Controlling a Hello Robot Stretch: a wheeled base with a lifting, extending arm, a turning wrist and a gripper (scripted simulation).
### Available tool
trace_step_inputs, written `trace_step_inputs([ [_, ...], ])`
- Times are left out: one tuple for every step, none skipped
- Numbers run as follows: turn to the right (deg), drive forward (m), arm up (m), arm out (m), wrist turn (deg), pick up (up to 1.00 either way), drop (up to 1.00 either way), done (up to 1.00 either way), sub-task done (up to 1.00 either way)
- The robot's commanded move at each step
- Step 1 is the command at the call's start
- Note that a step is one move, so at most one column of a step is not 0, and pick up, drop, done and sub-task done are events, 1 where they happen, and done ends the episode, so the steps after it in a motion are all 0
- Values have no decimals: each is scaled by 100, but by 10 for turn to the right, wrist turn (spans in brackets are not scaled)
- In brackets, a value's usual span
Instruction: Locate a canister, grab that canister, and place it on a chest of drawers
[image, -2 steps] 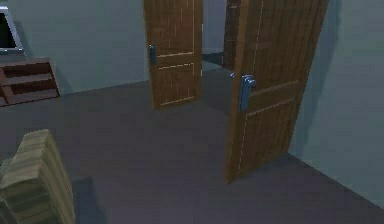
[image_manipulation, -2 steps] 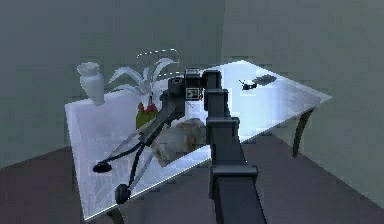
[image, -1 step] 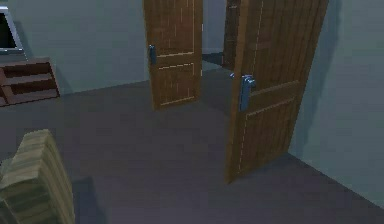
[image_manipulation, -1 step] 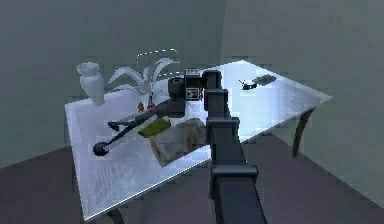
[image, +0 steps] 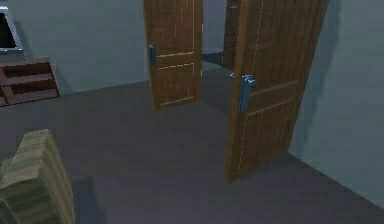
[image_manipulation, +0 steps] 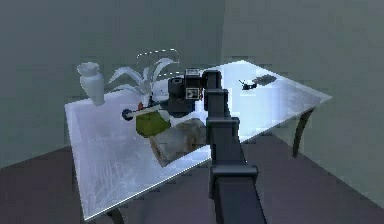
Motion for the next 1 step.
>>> trace_step_inputs([
  [0, 0, 0, 0, 180, 0, 0, 0, 0],
])
